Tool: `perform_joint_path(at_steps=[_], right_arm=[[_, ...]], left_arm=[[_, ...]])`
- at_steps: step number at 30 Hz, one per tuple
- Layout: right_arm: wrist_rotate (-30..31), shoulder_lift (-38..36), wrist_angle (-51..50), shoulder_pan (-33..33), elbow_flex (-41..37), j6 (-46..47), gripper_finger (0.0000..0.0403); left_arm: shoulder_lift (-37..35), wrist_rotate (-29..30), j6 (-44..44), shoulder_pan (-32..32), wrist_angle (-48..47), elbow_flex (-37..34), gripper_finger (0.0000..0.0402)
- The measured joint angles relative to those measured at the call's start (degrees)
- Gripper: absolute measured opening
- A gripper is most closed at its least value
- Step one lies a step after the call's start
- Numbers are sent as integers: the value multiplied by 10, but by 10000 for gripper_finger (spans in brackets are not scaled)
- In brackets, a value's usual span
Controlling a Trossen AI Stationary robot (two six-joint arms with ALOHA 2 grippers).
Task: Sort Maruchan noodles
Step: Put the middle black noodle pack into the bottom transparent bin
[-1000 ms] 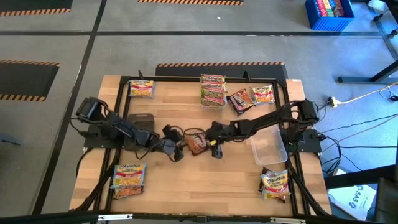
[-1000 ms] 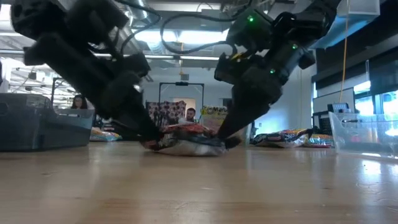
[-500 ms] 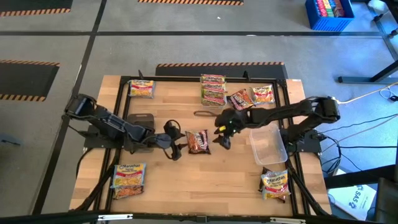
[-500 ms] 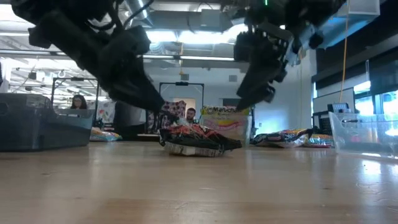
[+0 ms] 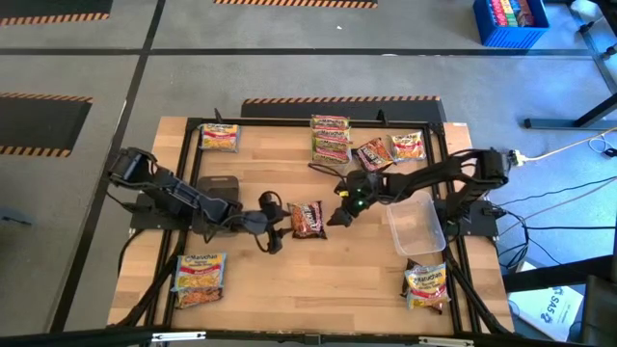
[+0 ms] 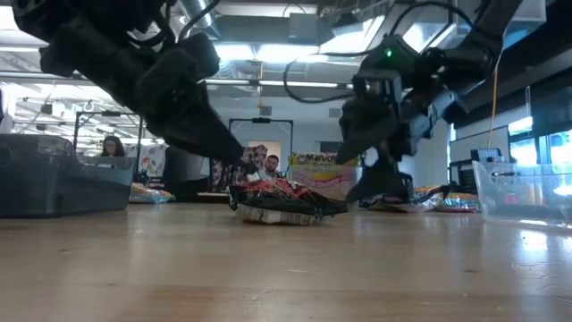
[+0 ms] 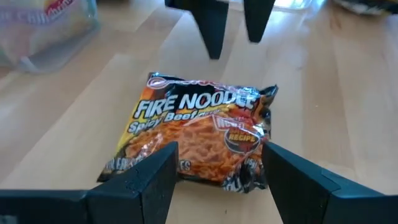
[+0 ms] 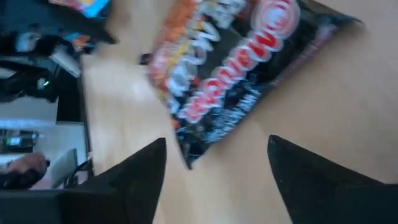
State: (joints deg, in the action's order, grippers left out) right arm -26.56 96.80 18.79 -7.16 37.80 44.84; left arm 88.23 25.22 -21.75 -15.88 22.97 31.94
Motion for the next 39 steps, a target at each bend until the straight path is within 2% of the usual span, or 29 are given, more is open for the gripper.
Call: perform_joint_path(at_steps=[5, 9, 27, 39], right_arm=[[6, 40, 36, 0, -1, 39, 316], [15, 57, 72, 0, 0, 60, 333], [70, 80, 118, 1, 7, 103, 328], [75, 94, 110, 0, 35, 86, 328]], left_arm=[[0, -7, 31, 11, 6, 0, 227], [10, -22, 43, 20, 16, 0, 227], [123, -40, 12, 27, 44, -1, 227], [131, -54, 12, 29, 72, 0, 227]])
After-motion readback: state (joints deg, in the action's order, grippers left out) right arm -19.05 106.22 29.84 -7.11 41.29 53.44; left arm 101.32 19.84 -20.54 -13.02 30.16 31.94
